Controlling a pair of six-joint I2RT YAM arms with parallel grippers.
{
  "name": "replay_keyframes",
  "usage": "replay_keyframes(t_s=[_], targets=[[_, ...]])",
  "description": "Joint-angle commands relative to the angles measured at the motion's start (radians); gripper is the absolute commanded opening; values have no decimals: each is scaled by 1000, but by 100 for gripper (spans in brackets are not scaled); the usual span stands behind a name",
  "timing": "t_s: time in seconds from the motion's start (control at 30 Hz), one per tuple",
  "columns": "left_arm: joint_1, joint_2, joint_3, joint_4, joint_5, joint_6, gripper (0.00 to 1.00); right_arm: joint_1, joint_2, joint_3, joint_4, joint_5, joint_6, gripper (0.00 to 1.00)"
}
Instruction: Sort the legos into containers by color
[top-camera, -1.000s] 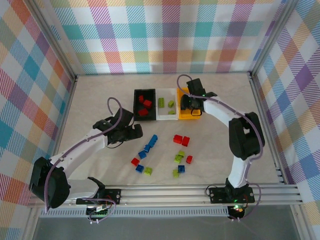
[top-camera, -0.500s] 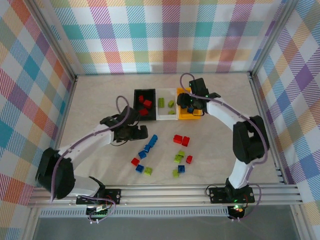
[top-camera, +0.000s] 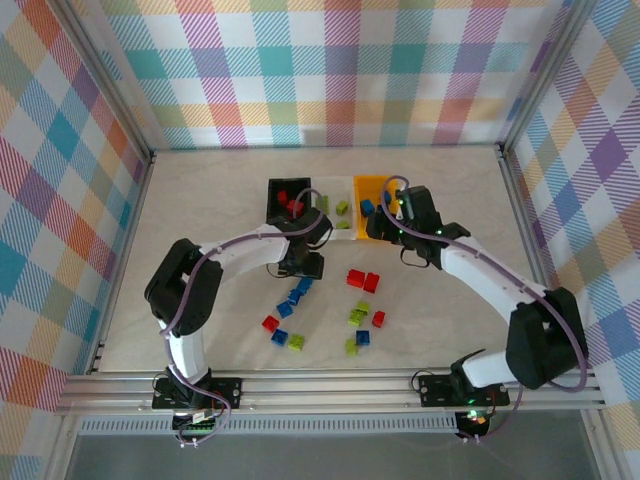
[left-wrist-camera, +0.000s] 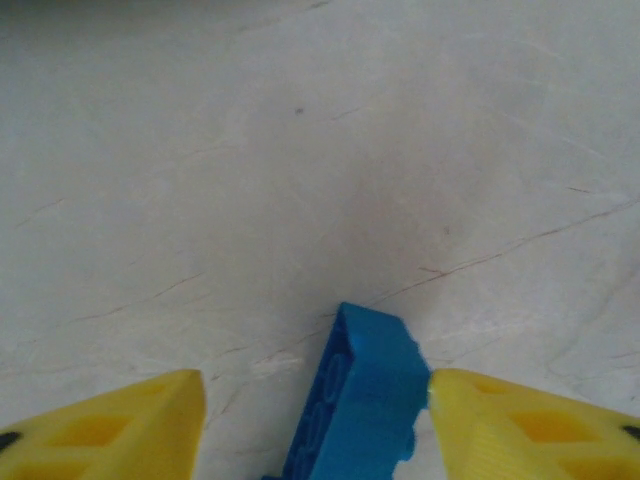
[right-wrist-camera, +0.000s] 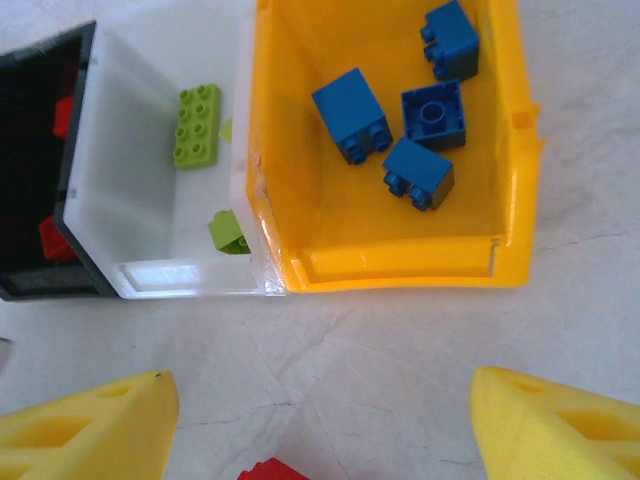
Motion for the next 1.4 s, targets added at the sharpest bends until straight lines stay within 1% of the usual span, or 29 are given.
replay_keyframes(t_s=[0.0,0.17,0.27,0.33,0.43,0.6,0.7,0.83,1.0,1.17,1.37], targets=[[-22,37,20,-67,-21,19,54,-11,-48,-26,18,37,21,78],[-35,51,12,-66,-31,16,39,-29,-78,-44,22,44,27,78],[-40,51,13,-68,-33,13,38,-35,-82,-46,24,39,29,79],[-41,52,12,-66,-35,12,34,-36,-83,-50,25,38,31,79],[-43,58,10,-63,-32,12,32,-37,-84,-57,28,37,37,79],[-54,47,20,-62,-34,7,22,-42,-88,-67,23,38,46,79],[-66,23,51,-70,-28,5,18,-48,-95,-76,19,44,56,79],[-74,13,130,-90,1,-3,15,-54,-125,-105,17,59,69,80],[-75,25,263,-85,31,-9,14,-56,-175,-148,-4,86,78,80],[-74,153,508,-77,21,-9,13,-58,-225,-188,-21,87,93,81],[-68,314,737,12,-36,-15,14,-58,-261,-206,-54,96,88,81]])
